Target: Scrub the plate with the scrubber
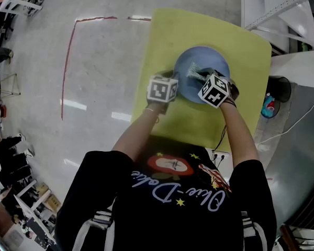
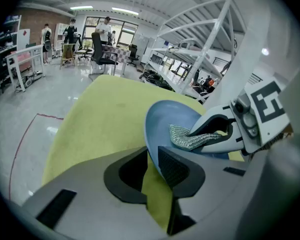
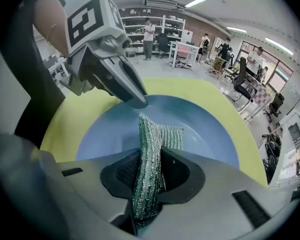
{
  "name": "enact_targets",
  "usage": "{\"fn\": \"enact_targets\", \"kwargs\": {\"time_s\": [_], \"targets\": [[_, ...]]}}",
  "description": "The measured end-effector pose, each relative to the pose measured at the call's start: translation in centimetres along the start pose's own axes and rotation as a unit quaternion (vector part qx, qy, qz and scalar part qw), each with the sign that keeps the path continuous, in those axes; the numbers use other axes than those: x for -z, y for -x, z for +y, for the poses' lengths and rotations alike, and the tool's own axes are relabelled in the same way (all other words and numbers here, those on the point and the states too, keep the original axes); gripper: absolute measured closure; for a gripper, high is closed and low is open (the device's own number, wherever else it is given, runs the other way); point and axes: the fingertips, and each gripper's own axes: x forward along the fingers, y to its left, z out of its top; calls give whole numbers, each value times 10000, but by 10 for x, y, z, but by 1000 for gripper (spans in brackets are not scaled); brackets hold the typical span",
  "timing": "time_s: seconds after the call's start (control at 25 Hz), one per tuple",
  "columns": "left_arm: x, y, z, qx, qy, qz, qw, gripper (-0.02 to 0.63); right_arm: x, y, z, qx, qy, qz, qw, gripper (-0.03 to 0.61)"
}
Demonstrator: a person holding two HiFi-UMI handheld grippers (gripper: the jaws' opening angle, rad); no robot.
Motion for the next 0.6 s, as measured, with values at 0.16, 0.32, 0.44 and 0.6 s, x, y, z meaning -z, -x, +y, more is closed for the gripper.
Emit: {"fn": "enact_targets", "kwargs": {"time_s": [0.16, 0.32, 0.44, 0.6], "targets": [[-1, 1, 1, -46, -26, -11, 10000, 555, 0, 1, 14, -90, -47, 8, 9999, 509], [0, 1, 1, -64, -30, -14, 10000, 555, 1, 2, 31, -211, -110, -31, 9997, 509], [0, 1, 0, -82, -42, -16, 10000, 555, 1, 3, 41, -341, -222, -56, 9992, 509], [0, 1, 0, -78, -13, -22, 10000, 555, 1, 5, 53, -632, -358, -39, 9973, 509]]}}
